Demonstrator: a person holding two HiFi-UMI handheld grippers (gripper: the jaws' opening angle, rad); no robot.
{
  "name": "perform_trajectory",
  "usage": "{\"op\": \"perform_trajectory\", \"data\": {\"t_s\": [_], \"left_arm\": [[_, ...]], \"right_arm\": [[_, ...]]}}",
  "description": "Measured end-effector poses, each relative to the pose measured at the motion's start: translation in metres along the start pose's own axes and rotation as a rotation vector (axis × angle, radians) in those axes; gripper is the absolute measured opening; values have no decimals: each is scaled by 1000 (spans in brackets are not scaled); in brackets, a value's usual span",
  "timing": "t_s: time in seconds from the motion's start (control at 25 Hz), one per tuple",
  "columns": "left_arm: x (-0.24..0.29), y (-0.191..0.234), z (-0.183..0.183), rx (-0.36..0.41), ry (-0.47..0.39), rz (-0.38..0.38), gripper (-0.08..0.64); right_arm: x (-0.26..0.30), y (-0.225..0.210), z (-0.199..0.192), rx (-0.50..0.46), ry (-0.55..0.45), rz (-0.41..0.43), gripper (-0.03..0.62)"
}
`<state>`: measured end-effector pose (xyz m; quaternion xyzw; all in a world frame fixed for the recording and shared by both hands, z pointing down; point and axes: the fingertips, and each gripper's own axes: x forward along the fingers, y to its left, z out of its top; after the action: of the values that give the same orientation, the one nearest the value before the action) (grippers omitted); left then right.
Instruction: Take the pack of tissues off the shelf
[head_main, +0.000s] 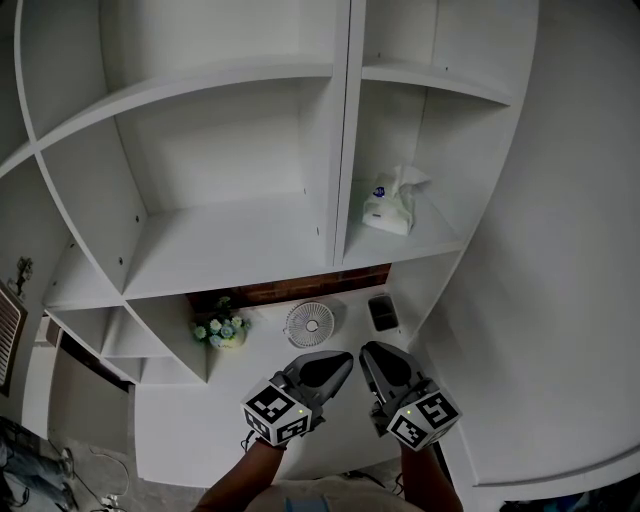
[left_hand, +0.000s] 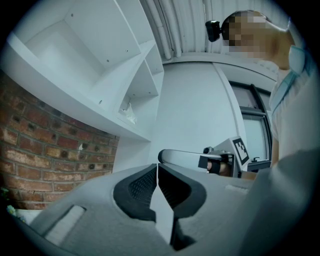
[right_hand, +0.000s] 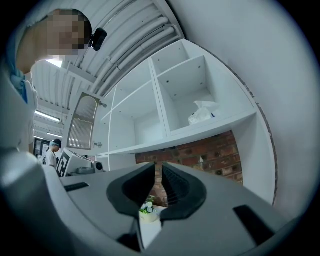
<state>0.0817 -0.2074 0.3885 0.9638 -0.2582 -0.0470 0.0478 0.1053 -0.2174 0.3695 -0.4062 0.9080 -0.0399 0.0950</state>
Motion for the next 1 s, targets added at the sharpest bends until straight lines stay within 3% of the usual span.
{"op": "perform_trajectory", "data": {"t_s": [1.0], "left_arm": [[7,-10,0,-2,-10,-3,14]], "right_arm": [[-6,-10,17,-32,-14,-11,179]]}}
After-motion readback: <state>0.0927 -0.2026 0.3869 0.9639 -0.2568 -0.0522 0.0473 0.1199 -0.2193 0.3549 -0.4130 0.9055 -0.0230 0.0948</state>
